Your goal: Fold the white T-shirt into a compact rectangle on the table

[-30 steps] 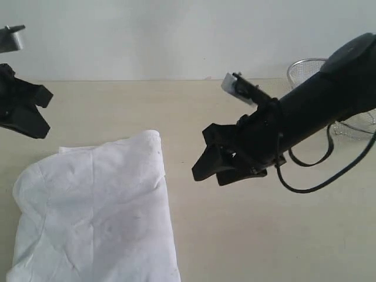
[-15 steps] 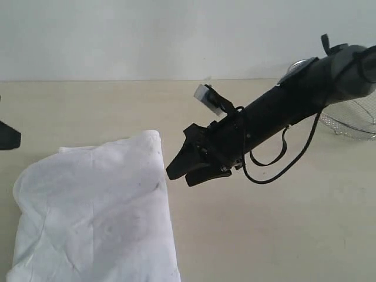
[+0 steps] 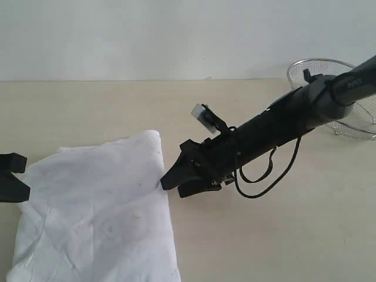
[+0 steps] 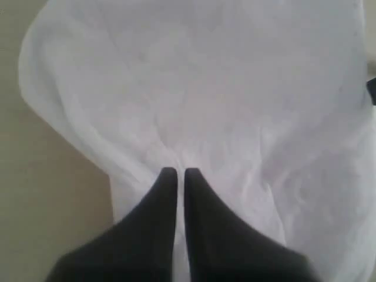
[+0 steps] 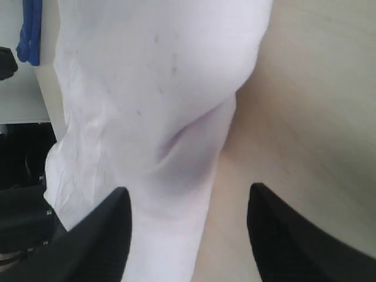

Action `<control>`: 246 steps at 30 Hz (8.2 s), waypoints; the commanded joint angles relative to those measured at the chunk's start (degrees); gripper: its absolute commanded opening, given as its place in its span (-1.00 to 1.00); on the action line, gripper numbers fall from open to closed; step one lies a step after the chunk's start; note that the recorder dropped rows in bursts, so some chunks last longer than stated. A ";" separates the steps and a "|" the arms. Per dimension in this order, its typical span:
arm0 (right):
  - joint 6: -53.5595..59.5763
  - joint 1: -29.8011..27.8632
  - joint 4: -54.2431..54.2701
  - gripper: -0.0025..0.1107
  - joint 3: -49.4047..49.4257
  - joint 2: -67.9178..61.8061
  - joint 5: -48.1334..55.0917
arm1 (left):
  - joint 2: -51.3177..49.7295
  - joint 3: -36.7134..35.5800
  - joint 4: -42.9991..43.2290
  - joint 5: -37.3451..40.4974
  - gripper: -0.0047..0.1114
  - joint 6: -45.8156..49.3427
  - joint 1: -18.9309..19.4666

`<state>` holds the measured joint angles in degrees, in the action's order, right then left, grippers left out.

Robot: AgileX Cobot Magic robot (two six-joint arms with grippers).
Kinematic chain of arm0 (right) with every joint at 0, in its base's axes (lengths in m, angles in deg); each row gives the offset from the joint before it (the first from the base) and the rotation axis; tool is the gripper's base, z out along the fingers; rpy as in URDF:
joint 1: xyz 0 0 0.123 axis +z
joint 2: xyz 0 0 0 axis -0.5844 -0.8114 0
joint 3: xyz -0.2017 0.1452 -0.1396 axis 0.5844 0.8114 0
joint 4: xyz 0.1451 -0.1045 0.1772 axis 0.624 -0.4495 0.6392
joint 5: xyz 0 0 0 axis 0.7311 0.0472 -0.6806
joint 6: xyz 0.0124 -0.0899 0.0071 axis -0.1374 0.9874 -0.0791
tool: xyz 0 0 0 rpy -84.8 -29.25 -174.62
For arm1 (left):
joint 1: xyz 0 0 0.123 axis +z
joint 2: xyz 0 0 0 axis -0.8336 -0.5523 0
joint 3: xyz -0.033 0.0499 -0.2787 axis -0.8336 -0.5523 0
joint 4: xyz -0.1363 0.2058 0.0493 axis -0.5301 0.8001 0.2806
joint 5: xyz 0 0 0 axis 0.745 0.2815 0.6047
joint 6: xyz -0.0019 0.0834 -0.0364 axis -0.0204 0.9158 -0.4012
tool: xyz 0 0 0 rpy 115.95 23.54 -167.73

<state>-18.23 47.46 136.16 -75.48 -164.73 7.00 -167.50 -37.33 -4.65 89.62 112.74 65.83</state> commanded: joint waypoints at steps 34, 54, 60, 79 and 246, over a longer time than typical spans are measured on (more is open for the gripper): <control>1.33 12.28 4.88 -0.13 -0.23 -3.90 -4.29 | -11.85 0.00 3.82 -7.06 -0.84 -0.26 0.26; -11.83 12.28 -4.06 -0.96 -7.81 -3.76 -4.14 | -11.59 4.81 2.13 2.20 -0.84 -0.70 0.26; -19.28 11.68 -5.52 -0.96 -17.54 -4.37 -3.24 | -5.58 9.63 1.11 3.28 -0.84 -1.34 0.26; -30.53 11.59 0.26 -0.96 -38.87 -15.67 -14.88 | -0.09 19.33 1.53 6.59 -0.84 -2.16 0.26; -50.21 24.89 -48.52 -0.96 13.16 35.98 -45.77 | 18.23 15.10 -0.80 13.50 -0.84 -6.81 0.26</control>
<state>-68.59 72.47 87.96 -67.48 -134.35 -34.47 -151.74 -20.78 -4.43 102.20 107.83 65.83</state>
